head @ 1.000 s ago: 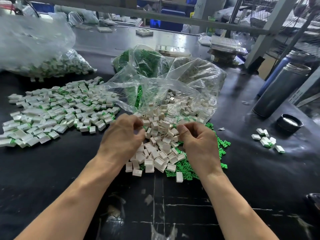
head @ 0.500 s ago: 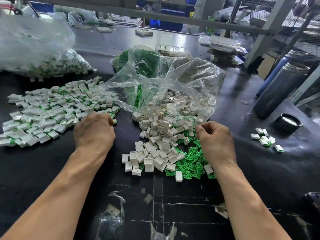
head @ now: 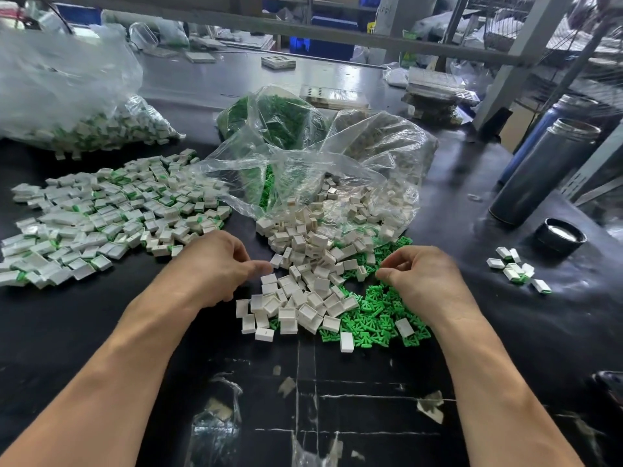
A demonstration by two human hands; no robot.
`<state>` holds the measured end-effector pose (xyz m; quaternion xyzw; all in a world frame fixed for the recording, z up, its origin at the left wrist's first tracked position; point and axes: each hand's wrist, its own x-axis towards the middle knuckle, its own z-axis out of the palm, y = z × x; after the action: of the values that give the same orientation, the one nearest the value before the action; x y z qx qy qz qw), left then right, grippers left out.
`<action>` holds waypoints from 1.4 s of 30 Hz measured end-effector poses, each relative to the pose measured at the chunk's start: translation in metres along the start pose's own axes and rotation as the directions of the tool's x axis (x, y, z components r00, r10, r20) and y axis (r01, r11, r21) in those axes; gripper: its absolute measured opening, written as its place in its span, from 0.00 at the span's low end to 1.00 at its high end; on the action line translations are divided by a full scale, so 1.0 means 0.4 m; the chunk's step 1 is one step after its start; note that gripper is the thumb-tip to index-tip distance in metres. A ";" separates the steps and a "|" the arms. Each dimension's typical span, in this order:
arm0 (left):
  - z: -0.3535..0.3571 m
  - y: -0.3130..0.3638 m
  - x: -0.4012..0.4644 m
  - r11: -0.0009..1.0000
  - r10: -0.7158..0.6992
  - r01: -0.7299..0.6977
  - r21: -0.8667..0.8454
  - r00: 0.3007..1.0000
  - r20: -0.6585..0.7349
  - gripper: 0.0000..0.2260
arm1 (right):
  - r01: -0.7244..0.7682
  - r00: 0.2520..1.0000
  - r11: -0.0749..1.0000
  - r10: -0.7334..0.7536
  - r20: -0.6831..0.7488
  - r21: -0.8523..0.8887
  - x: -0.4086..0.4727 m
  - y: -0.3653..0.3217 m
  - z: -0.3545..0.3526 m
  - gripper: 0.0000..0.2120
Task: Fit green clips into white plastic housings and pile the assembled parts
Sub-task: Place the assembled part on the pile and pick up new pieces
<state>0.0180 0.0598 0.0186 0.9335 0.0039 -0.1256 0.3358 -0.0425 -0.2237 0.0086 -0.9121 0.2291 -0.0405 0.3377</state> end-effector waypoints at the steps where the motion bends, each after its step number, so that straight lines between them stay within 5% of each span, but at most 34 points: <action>1: -0.008 0.002 -0.008 1.000 -0.018 0.019 -0.011 0.997 0.080 0.19 | -0.007 1.000 1.000 0.007 0.010 -0.027 -0.001 -0.003 0.001 0.06; 6: -0.016 0.015 -0.024 0.993 0.010 0.021 -0.118 0.966 0.257 0.25 | -0.028 1.000 0.986 0.026 -0.013 -0.166 -0.003 -0.017 0.010 0.07; 13: 0.033 0.031 -0.019 0.980 0.085 -0.059 -0.190 0.988 0.130 0.09 | 0.009 0.997 0.981 -0.025 -0.079 -0.196 -0.009 -0.025 0.025 0.03; 22: 0.024 0.035 -0.023 0.939 0.124 -0.101 -0.330 0.991 0.050 0.01 | -0.004 0.991 0.979 -0.023 -0.131 -0.201 -0.007 -0.026 0.025 0.06; 27: 0.027 0.036 -0.016 0.772 0.124 -0.058 -0.633 0.990 0.061 0.03 | 0.003 0.997 0.977 -0.020 -0.076 -0.215 -0.009 -0.028 0.023 0.06; 33: 0.038 0.049 -0.023 0.405 0.163 0.084 -0.910 0.973 0.162 0.18 | 0.006 0.994 0.975 -0.031 -0.109 -0.222 -0.008 -0.026 0.028 0.06; 42: 0.046 0.061 -0.029 0.261 0.278 0.126 -0.957 0.940 0.199 0.16 | -0.014 0.994 0.968 -0.014 -0.111 -0.250 -0.003 -0.025 0.027 0.08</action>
<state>0.0046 0.0303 0.0229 0.5004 -0.0224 -0.2342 0.8332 -0.0373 -0.2099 0.0070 -0.9437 0.2509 -0.0625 0.2062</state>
